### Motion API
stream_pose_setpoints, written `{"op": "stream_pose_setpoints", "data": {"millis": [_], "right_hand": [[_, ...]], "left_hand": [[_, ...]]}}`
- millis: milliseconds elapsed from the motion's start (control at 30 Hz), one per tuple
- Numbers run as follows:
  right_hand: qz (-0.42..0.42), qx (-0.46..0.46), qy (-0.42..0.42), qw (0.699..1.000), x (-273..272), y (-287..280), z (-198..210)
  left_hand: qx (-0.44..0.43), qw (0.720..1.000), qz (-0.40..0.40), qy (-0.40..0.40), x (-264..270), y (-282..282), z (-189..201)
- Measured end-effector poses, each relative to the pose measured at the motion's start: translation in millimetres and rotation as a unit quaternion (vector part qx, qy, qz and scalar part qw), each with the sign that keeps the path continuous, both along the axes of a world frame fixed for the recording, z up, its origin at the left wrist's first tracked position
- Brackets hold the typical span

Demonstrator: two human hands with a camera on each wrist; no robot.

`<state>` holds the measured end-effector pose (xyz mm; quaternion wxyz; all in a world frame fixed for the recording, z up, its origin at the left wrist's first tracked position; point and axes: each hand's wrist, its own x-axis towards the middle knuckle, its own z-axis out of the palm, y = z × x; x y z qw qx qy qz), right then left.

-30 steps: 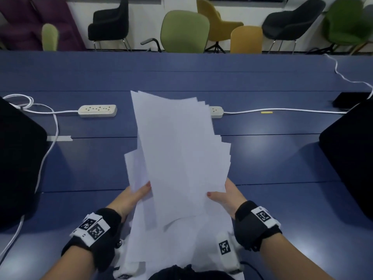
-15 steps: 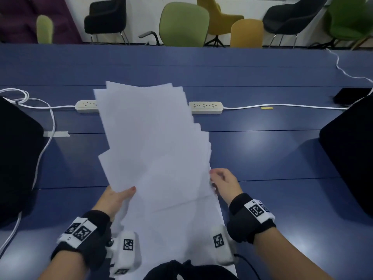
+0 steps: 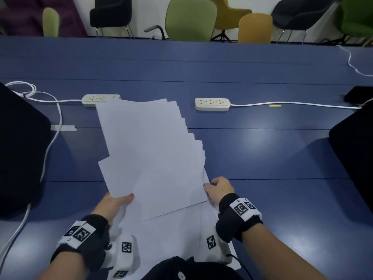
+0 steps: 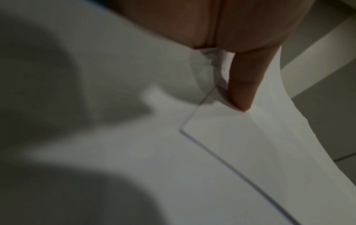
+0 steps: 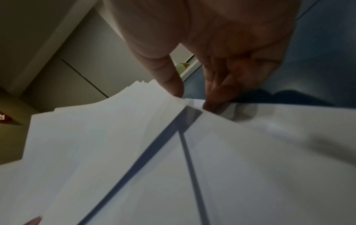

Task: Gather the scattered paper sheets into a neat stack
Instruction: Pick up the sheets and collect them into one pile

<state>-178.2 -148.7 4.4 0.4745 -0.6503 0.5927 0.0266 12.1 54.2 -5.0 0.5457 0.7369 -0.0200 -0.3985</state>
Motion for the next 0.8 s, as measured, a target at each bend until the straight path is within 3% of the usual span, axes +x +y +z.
{"op": "stream_pose_setpoints", "data": {"millis": [200,433,600,800], "right_hand": [[0.022,-0.073,0.075,0.994,2,7,1],[0.031,-0.016,0.057,0.998,13,-2,-2],[-0.006,0.096,-0.076,0.992,14,-3,8],[0.022,0.216,-0.209,0.953,-11,-5,7]], "left_hand": [[-0.005,1.000,0.000,0.017,1,-2,-2],[-0.002,1.000,-0.004,0.012,1,-3,-1],[-0.002,1.000,-0.005,0.013,-1,-3,0],[-0.020,0.999,-0.020,0.029,-4,-3,9]]}}
